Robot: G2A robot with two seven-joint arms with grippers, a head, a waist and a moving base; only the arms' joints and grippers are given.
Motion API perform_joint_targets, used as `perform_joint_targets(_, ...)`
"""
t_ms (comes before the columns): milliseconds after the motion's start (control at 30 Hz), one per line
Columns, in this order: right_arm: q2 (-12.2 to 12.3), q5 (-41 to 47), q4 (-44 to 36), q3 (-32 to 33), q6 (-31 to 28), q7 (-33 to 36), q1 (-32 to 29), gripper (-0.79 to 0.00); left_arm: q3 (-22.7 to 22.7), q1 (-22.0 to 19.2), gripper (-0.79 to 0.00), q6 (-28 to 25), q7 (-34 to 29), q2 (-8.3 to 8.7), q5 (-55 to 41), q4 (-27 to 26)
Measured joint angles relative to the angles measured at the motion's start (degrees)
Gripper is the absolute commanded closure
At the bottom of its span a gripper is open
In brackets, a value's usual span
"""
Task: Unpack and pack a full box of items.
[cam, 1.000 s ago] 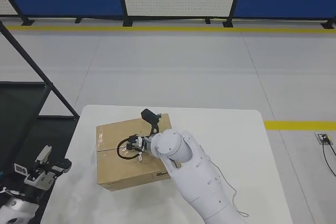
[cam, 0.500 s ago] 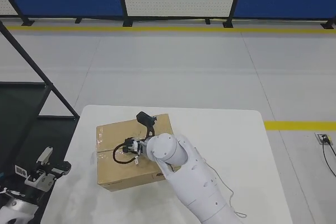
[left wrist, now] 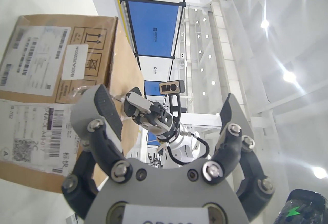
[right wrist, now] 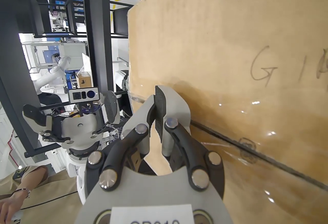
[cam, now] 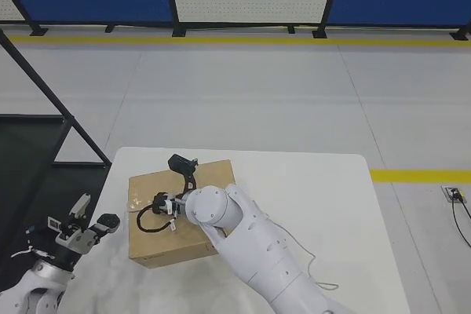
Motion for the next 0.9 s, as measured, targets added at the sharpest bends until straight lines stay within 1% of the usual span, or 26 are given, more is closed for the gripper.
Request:
perform_joint_targets(200,0.48,0.14,-2.26,0.64,-1.80,0.84,-1.44,0.000,2.39,-2.21,-0.785,0.58,1.89,0.06,1.41,2.24)
perform_joint_targets(400,1.45,-0.79,-5.22,1.91,-1.94,2.58,-3.35,0.000,5.40,-3.94,-0.785,1.25,3.98,0.02,3.44,4.34)
perform_joint_targets(700,2.35,-1.74,-7.82,2.79,-1.42,3.95,-5.03,0.000,5.03,-3.19,-0.785,1.15,4.47,0.03,0.43,5.48)
perform_joint_targets(900,2.79,-1.90,-8.78,3.17,-1.86,4.76,-5.44,0.000,6.77,-3.42,-0.785,1.85,3.36,0.10,1.00,6.59)
